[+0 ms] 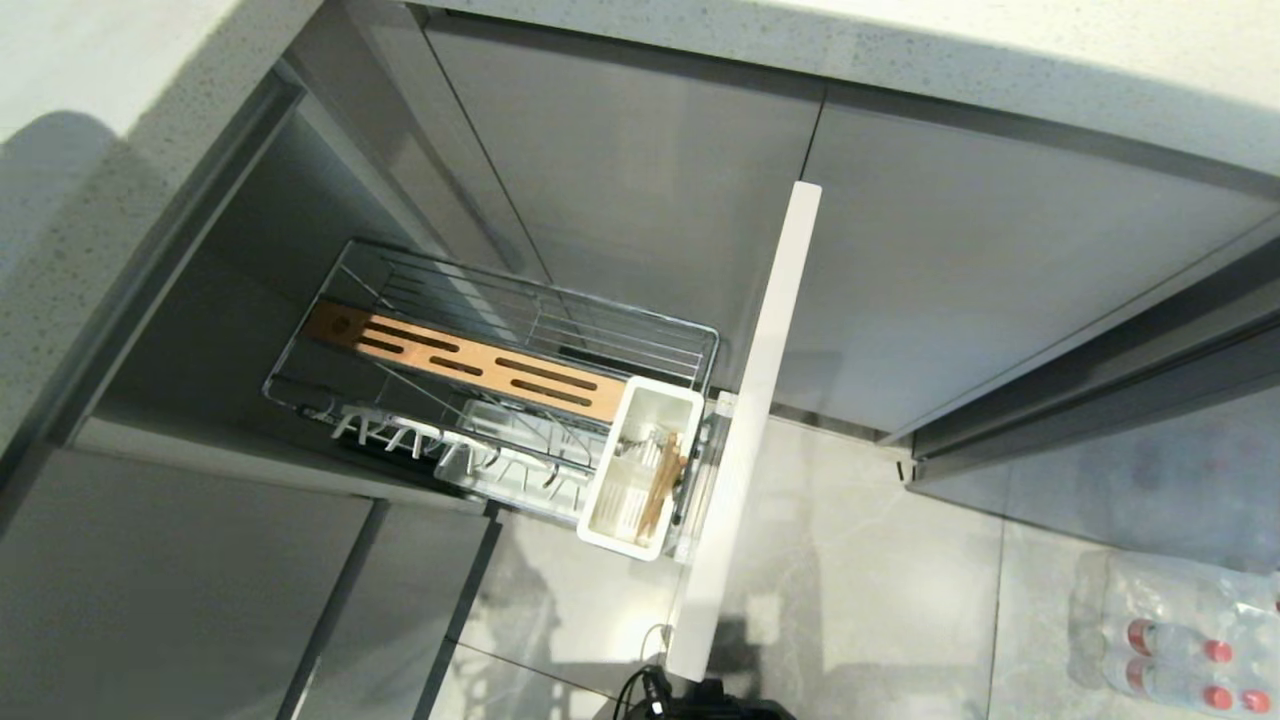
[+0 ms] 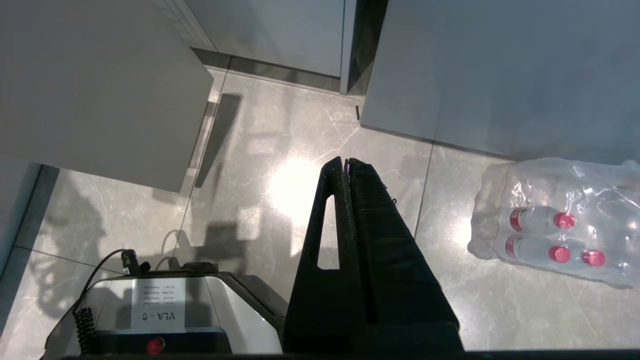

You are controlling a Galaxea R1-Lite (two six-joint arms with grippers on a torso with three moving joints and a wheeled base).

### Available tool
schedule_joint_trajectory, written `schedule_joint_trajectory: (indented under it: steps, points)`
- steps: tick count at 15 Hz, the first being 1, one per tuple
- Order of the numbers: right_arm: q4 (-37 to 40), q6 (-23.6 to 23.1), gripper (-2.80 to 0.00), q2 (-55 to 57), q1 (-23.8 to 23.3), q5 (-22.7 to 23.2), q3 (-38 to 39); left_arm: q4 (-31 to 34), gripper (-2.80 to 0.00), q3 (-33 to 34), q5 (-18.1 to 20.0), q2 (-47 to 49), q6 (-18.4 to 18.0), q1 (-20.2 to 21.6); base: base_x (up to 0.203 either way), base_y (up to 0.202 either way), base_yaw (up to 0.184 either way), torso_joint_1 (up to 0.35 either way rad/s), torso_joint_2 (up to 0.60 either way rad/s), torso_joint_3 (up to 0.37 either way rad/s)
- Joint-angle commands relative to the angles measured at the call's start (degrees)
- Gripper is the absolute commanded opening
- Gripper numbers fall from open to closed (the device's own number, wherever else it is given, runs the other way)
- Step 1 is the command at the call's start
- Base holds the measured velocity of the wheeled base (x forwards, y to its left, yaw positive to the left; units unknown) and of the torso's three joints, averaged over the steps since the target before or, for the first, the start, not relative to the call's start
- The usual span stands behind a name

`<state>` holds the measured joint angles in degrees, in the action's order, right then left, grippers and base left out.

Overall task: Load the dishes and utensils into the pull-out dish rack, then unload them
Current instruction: Pick up the bowl and place it in the cupboard

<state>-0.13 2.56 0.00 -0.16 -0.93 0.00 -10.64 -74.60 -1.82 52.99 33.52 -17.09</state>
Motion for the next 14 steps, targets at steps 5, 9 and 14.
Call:
schedule_joint_trajectory:
  steps: [5,9,14]
  points:
    - [-0.04,-0.01,-2.8,0.04,-0.02,-0.01,0.0,-7.1,-2.8,0.83,2.07,9.93,13.68,-10.85,0.0,0.0,0.0,0.0,0.0,0.0]
    - [-0.03,-0.01,-2.8,0.0,-0.02,0.03,0.0,-13.3,-2.8,0.85,-10.71,19.62,14.66,-19.03,0.0,0.0,0.0,0.0,0.0,0.0]
    - [0.0,-0.01,-2.8,0.03,-0.02,0.0,0.0,-24.25,-2.8,1.86,-29.08,30.65,16.72,-23.42,0.0,0.0,0.0,0.0,0.0,0.0]
